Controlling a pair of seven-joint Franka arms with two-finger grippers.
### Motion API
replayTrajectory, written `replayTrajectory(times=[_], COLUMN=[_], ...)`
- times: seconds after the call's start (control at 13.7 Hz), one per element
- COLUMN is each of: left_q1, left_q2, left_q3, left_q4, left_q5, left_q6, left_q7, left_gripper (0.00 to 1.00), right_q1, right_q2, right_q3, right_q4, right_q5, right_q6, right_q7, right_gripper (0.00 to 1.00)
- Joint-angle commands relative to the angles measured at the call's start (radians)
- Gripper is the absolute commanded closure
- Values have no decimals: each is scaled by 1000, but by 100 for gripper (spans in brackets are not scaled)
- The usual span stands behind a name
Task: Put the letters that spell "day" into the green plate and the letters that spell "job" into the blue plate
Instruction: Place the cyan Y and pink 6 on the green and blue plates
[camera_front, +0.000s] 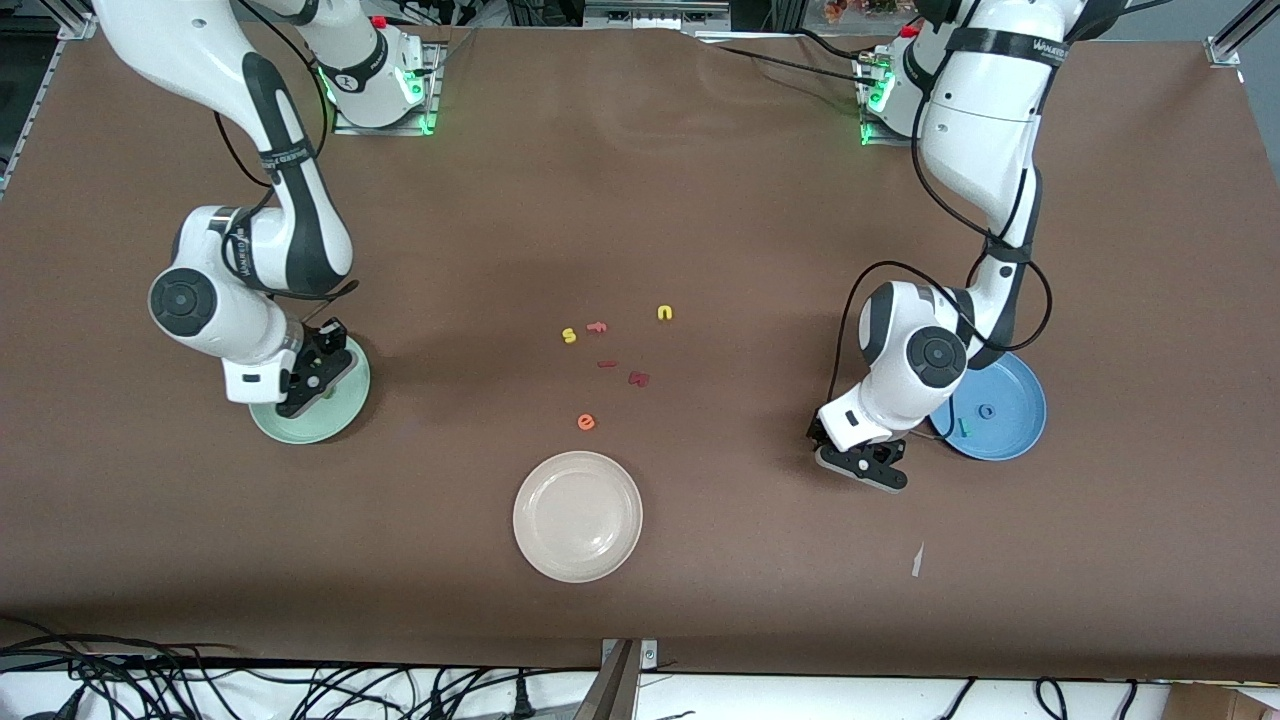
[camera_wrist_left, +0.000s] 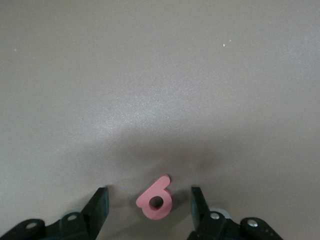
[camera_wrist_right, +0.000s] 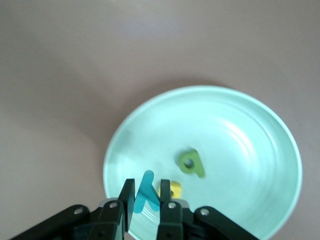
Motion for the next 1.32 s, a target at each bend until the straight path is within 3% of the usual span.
replayTrajectory(times=[0.0, 0.07, 0.37, 0.58, 0.8, 0.95, 1.1, 1.24], left_q1=[-20, -21, -32, -32, -29, -6, 52, 117], left_q2=[28, 30, 34, 25, -18, -99, -178, -264], left_q3=[24, 22, 24, 33, 53, 53, 53, 50], left_q4=[28, 28, 28, 28, 13, -9, -20, -93], left_q5=[-27, -27, -26, -23, -16, -15, -13, -12], left_q6=[8, 8, 19, 19, -4, -112, -243, -312], left_q7=[20, 20, 22, 42, 49, 97, 140, 177], left_gripper=[27, 30, 62, 76, 76, 76, 75, 74], right_q1=[-20, -20, -12, 9, 45, 59, 66, 75], right_q2=[25, 23, 12, -6, -6, -1, -4, -36], right_q3=[-4, -4, 1, 22, 24, 26, 24, 21], right_q4=[34, 42, 107, 199, 354, 461, 502, 509], right_q5=[12, 12, 12, 12, 10, 9, -7, -7], right_q6=[-3, -8, -90, -274, -561, -766, -841, -867], right_q7=[114, 128, 208, 367, 418, 418, 418, 403], right_gripper=[18, 0, 0, 0, 0, 0, 0, 0])
